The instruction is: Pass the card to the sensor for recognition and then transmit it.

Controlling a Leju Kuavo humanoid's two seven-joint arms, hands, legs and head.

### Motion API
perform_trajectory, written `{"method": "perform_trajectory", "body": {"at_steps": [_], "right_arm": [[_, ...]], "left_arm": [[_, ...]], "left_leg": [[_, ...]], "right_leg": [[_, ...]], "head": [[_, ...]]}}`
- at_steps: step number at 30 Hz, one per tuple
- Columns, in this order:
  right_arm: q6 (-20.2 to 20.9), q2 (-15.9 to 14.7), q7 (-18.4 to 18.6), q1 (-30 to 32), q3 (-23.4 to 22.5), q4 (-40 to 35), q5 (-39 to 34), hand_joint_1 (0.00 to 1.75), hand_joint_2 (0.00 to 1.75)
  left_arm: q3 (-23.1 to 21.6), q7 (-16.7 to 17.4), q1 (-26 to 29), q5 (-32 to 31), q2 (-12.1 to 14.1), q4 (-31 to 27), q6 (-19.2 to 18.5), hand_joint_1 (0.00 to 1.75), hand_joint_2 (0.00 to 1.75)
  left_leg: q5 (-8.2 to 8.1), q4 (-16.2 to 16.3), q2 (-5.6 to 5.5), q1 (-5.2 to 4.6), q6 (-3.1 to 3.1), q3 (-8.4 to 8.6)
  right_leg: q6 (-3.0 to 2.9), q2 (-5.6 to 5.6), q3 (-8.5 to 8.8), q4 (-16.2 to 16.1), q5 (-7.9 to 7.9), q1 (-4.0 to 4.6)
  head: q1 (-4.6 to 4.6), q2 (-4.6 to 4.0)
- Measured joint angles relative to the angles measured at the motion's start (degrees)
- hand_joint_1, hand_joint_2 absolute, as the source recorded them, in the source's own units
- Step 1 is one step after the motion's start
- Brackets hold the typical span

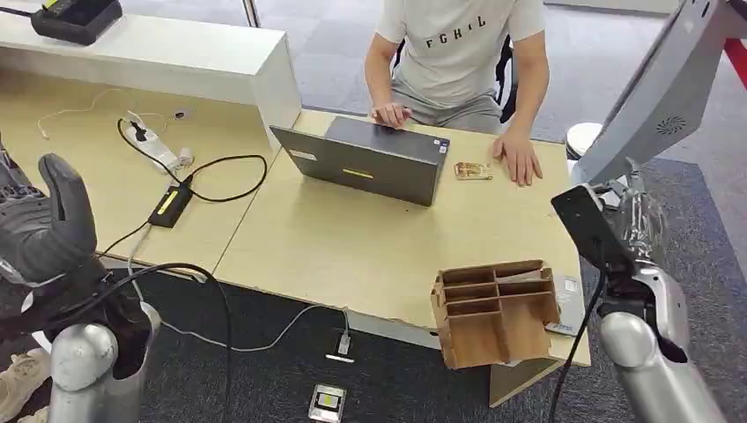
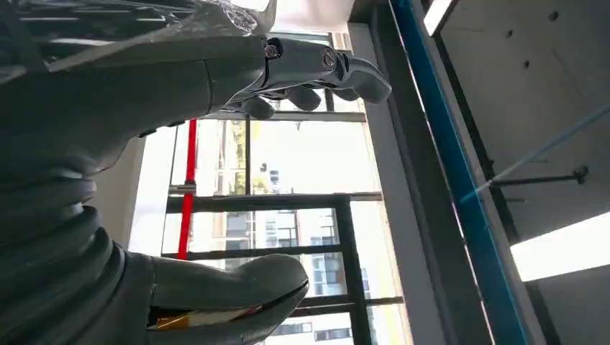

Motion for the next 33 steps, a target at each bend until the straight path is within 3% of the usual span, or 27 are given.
{"method": "perform_trajectory", "body": {"at_steps": [17,21,33], "right_arm": [[-4.4,4.2,1.9,-15.7,2.2,17.8,6.2,1.75,1.75],[-5.8,3.8,4.5,-18.3,2.5,22.2,9.2,1.75,1.75],[-5.7,0.2,7.6,-19.1,2.5,26.3,12.3,1.75,1.75]], "left_arm": [[-0.2,-2.0,-0.8,1.9,-1.4,1.0,0.0,0.00,1.75],[-1.2,-2.1,-1.1,3.1,-1.4,1.5,0.0,0.00,1.75],[-4.7,-3.3,-3.9,6.0,-1.3,3.8,0.0,0.00,1.75]], "left_leg": [[0.00,0.0,0.00,0.00,0.00,-0.09],[0.00,0.1,-0.01,0.00,0.00,-0.09],[0.00,0.2,-0.01,0.00,0.00,-0.14]], "right_leg": [[0.01,-0.02,-0.10,0.0,0.02,0.00],[0.01,-0.02,-0.13,0.0,0.02,0.00],[0.04,0.00,-0.14,0.0,0.04,0.00]], "head": [[0.02,0.00],[-0.02,0.00],[0.00,0.00]]}}
